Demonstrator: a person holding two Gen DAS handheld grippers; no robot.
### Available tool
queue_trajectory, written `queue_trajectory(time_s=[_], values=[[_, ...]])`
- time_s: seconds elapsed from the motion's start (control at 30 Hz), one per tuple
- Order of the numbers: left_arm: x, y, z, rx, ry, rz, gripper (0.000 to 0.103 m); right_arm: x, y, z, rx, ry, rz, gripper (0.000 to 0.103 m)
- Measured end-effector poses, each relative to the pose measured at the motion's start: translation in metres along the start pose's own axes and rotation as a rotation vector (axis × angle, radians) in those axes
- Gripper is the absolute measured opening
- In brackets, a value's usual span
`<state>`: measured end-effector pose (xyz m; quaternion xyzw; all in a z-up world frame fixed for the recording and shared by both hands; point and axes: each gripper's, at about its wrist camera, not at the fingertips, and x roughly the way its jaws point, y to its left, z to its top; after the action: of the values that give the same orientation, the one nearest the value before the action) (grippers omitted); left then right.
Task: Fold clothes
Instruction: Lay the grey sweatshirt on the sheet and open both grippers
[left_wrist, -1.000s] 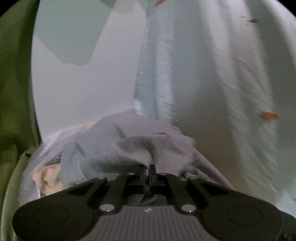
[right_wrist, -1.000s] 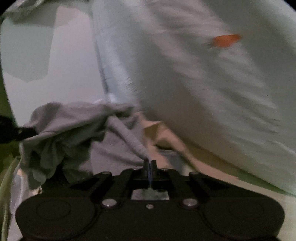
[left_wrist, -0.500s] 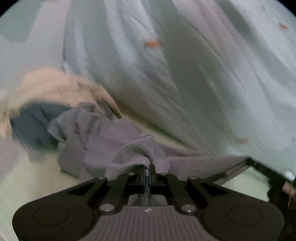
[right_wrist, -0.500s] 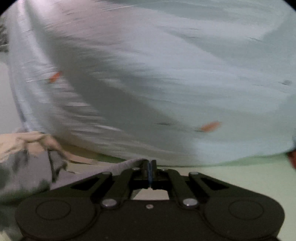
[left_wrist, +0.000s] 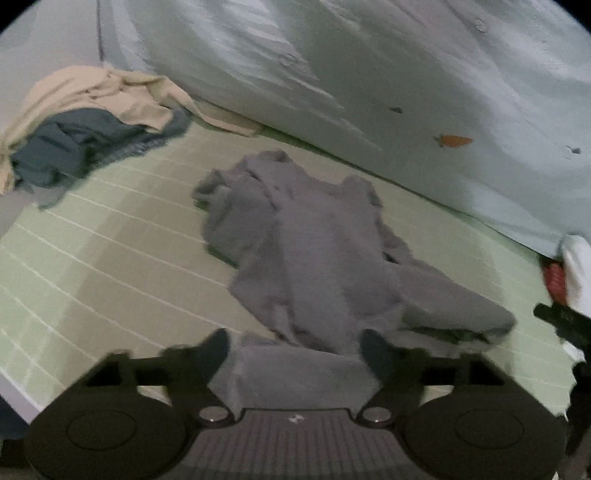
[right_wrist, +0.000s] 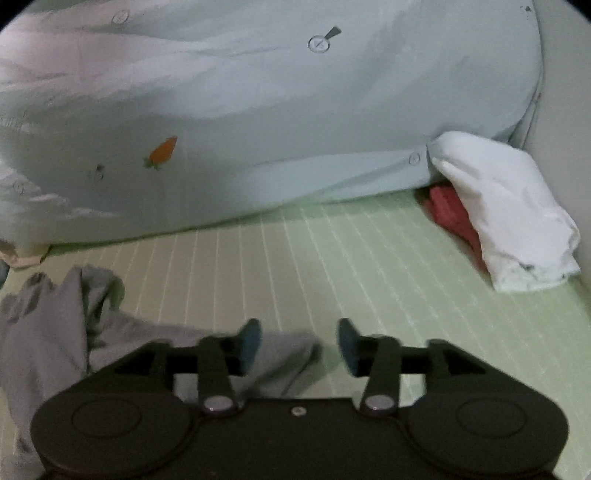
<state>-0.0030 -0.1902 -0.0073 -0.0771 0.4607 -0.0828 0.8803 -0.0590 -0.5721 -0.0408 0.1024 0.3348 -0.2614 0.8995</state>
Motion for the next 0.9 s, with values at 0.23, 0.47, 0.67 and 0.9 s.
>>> queue_trajectory(time_s=[0.23, 0.47, 0.67, 0.9], values=[[0.006, 0.054, 0.015, 0.032, -0.024, 0.036, 0.088, -0.025, 0.084, -0.033, -0.022, 0.013, 0.053, 0.091], [0.01, 0.126, 0.023, 0.082, -0.055, 0.057, 0.09, -0.031, 0.198, -0.088, 0.001, 0.128, 0.149, 0.092], [0.02, 0.152, 0.029, 0.079, -0.006, 0.033, 0.09, -0.034, 0.24, -0.12, -0.014, 0.2, 0.119, 0.075], [0.027, 0.129, 0.028, 0.145, 0.002, -0.026, 0.09, -0.055, 0.186, -0.107, 0.044, 0.104, 0.041, 0.003]])
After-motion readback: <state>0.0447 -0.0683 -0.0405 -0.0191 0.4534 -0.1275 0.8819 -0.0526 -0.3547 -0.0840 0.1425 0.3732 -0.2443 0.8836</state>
